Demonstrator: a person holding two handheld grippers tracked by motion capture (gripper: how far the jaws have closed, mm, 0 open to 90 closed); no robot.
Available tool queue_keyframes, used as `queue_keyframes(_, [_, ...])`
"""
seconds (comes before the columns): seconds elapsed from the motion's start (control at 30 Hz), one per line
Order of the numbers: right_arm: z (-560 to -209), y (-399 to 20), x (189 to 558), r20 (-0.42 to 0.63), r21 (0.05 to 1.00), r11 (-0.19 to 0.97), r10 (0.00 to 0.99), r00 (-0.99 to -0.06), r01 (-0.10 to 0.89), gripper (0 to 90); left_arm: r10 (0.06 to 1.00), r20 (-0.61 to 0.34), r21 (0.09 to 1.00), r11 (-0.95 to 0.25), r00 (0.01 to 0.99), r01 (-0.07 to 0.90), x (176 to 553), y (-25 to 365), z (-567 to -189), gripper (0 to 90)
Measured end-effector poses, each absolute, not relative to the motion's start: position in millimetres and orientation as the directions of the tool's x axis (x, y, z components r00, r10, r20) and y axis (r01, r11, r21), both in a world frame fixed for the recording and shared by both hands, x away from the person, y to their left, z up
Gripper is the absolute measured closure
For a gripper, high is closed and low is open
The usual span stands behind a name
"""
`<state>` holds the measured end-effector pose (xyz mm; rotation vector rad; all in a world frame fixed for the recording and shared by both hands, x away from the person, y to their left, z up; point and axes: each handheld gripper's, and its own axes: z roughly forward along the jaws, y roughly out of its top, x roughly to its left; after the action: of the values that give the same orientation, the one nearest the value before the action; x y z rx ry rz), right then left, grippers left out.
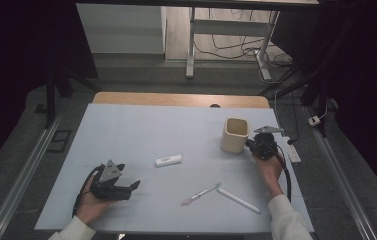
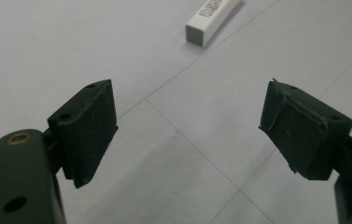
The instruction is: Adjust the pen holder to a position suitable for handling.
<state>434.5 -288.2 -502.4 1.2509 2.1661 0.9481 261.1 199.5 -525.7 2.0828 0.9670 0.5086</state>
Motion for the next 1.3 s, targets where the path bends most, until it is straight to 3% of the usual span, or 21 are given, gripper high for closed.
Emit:
queue_keyframes(1.07, [-507.4, -258.2, 442.9, -0.058, 0.756, 0.385, 0.846, -0.531, 0.53, 89.3, 0.776, 0.043, 0.778, -0.422, 0.63, 0.466, 259.9, 199.1, -525.3, 18.3])
queue_keyframes(1.3, [-503.0, -245.1, 447.5, -0.095, 0.72, 0.44, 0.828, -0.552, 0.537, 89.3, 0.772, 0.042, 0.782, -0.421, 0.635, 0.46, 261.0, 200.8, -525.2, 18.5])
